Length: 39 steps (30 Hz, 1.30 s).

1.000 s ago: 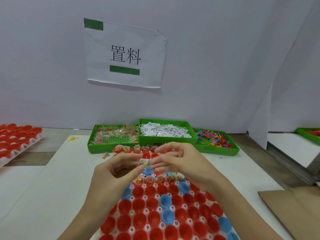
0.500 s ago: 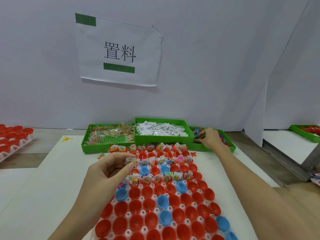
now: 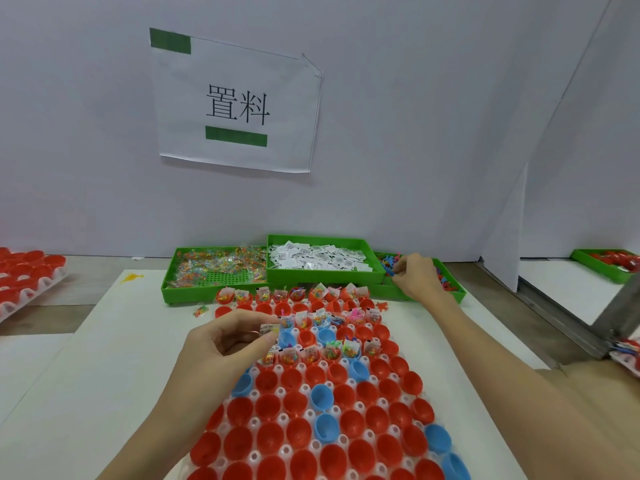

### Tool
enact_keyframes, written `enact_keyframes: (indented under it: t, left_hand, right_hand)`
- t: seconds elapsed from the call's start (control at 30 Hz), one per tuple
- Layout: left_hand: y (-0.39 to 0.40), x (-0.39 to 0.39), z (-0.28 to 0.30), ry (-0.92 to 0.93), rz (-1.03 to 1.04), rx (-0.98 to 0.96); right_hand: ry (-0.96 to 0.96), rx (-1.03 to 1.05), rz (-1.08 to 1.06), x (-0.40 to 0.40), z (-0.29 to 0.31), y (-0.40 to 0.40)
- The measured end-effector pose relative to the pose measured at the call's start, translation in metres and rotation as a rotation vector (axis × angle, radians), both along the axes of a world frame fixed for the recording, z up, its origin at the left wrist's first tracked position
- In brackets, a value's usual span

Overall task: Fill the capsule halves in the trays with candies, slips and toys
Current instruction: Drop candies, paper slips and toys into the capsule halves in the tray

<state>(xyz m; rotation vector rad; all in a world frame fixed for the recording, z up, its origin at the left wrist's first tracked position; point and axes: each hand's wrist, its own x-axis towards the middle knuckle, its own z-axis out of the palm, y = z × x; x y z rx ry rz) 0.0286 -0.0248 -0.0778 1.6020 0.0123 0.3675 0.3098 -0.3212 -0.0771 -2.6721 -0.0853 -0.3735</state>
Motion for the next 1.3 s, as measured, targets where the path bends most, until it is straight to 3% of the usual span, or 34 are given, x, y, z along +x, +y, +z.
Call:
enact_keyframes:
  t: [0.1,0.27,0.43,0.53,0.7,1.13,1.3]
  left_hand:
    - [-0.002,-0.002,0.0,0.004,-0.008,0.017]
    - [-0.003,-0.004,0.003,0.018,-0.005,0.031]
    - [-0.01,-0.009,0.008,0.025,-0.049,0.011]
    - [-0.015,-0.011,0.009,0.018,-0.061,0.013]
    - [-0.026,-0.013,0.012,-0.011,-0.072,0.019]
    - [-0.086,0.053,0.042,-0.059,-0.175,0.129]
    - [-0.107,0.084,0.033,-0.089,-0.144,0.368]
  right_hand:
    - [-0.035,0.165,-0.027,-0.008,-0.001,-0.002]
    - [-0.134,0.63,-0.078,-0.044,0.022,0.006]
    - [0.024,0.936,0.287,-0.127,0.042,0.027]
    - [0.168,0.959,0.475,-0.178,0.042,0.039]
    - [0.27,0.908,0.559,-0.216,0.033,0.055]
    - [0.195,0.842,0.591,-0.191,0.038,0.011]
    - [0.286,0.846,0.575,-0.175,0.034,-0.019]
